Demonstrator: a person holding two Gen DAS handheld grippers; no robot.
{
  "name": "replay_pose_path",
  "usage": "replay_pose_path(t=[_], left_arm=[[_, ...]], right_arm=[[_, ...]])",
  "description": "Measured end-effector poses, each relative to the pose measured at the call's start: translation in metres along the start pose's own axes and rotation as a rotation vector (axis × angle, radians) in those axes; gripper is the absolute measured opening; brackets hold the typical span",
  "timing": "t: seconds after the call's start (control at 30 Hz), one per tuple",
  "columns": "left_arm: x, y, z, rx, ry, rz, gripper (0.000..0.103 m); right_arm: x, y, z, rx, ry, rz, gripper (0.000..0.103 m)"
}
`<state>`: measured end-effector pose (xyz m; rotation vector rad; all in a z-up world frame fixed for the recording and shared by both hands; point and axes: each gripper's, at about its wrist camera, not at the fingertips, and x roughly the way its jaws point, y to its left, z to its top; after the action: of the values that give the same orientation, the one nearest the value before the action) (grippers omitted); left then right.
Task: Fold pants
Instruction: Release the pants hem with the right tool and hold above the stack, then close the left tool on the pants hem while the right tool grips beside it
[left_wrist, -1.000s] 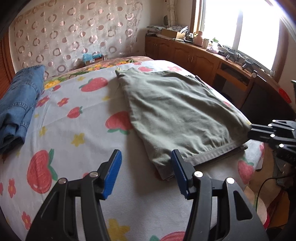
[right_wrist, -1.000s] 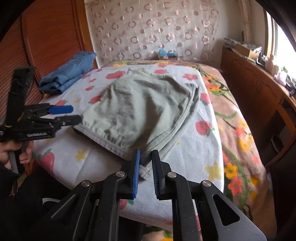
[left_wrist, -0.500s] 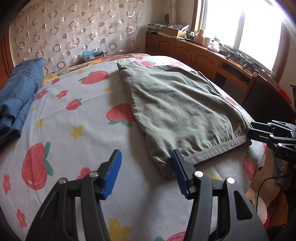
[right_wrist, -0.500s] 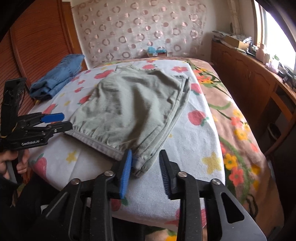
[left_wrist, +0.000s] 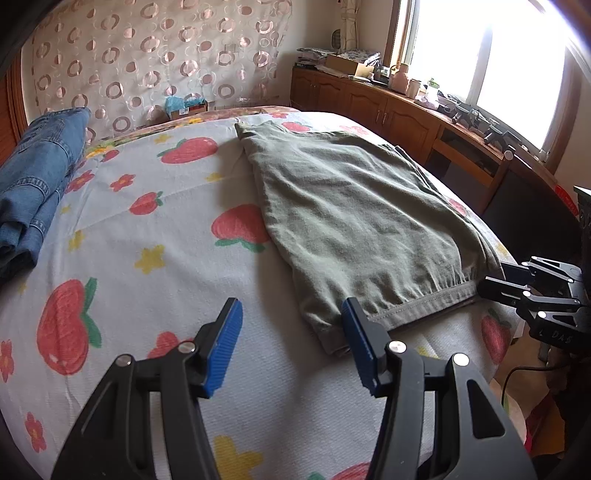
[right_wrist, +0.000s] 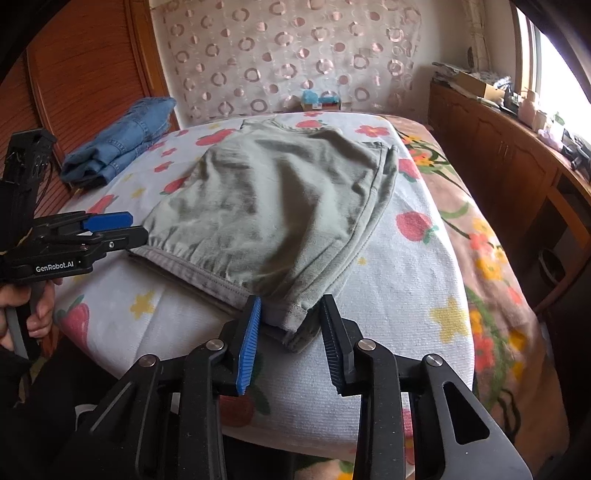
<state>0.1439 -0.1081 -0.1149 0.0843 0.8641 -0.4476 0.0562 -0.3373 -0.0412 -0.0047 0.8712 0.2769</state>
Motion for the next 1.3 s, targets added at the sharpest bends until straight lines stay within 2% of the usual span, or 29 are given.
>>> replay_pose_path(t=[0.27,0.43,0.77,0.97,1.2,1.3], left_arm=[[-0.017,-0.009,0.002,-0.001,-0.059,-0.106,0.055],[-0.003,-0.012,0.002,0.0,-0.005,-0.085,0.04],[0.005,-0.011,0.001,-0.029,-0.002,-0.089,0.039],[0.004,-0.01,0.0,-0.058,0.0,-0.148,0.039],[0.004,-0.019,-0.003,-0.019,-0.013,-0.126,0.039],[0.003,-0.02,-0.003,-0.017,-0.014,-0.133,0.031]], right_arm=[[0.0,-0.001,0.0,0.0,-0.002,0.001,0.031],[0.0,-0.001,-0.001,0.0,-0.002,0.001,0.031],[0.0,-0.001,-0.002,-0.002,-0.005,-0.001,0.031],[0.0,0.0,-0.001,-0.001,-0.005,0.001,0.031],[0.0,0.0,-0.002,-0.001,-0.007,0.002,0.03],[0.0,0.0,-0.002,0.001,-0.006,0.013,0.025]])
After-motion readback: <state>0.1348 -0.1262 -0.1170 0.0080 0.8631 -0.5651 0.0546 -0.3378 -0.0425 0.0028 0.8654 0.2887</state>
